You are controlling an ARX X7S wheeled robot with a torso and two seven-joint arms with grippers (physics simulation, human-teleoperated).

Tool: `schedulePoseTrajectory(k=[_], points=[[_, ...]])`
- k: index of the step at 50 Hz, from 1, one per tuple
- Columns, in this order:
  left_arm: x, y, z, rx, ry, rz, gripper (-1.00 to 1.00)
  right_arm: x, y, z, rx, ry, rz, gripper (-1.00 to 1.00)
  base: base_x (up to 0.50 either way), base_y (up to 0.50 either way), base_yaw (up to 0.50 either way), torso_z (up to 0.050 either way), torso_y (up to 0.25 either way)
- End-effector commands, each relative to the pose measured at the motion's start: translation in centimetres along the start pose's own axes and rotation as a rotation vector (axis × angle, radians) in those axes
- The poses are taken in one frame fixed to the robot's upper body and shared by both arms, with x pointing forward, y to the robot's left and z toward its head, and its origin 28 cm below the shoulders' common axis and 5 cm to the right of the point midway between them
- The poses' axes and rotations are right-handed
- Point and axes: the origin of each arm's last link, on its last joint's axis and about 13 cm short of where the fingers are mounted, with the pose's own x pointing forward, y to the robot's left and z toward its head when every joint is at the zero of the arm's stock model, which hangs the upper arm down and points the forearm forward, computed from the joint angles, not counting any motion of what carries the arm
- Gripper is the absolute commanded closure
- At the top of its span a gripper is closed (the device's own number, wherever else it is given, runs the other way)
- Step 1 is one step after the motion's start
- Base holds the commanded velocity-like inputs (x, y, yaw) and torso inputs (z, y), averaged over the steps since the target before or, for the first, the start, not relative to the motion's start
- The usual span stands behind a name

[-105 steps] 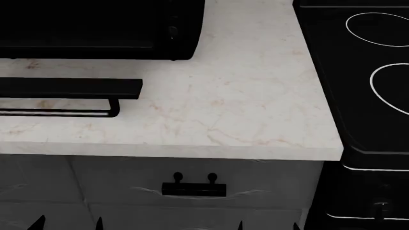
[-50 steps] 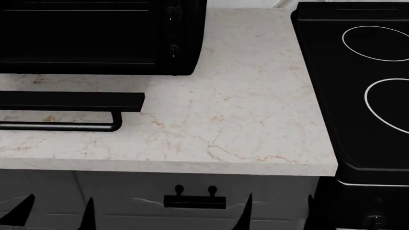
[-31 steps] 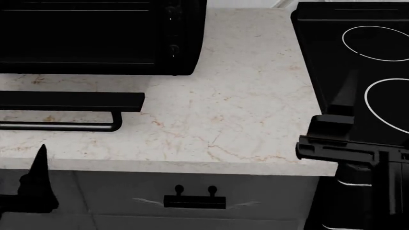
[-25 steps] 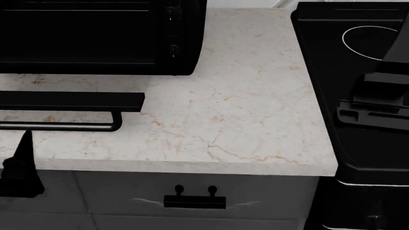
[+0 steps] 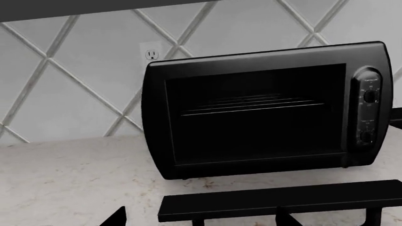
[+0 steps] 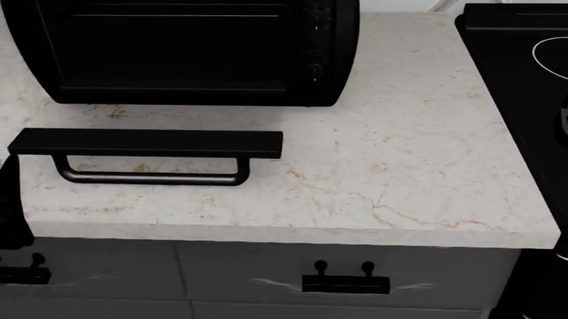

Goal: Close the toaster oven door.

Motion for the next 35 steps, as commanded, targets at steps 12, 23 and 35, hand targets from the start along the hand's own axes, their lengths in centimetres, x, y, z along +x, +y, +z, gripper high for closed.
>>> schedulePoseTrajectory(k=[12,23,35], points=[[-0.01,-0.1,-0.36,0.009,0.002,-0.021,-1.0,-0.54,-0.27,0.25,-0.016,-0.006,0.022,-1.0,0.02,0.5,0.0,0.0,0.0],[-0.04,-0.31,-0.51,0.014,-0.002,-0.039,-1.0,-0.67,-0.29,0.42,-0.012,-0.012,0.025,-1.0,0.01,0.34,0.0,0.0,0.0],[0.12,-0.37,-0.72,0.011,-0.002,-0.043,-1.0,-0.78,-0.31,0.55,-0.033,-0.011,0.023,-1.0,0.19,0.0,0.0,0.0,0.0]])
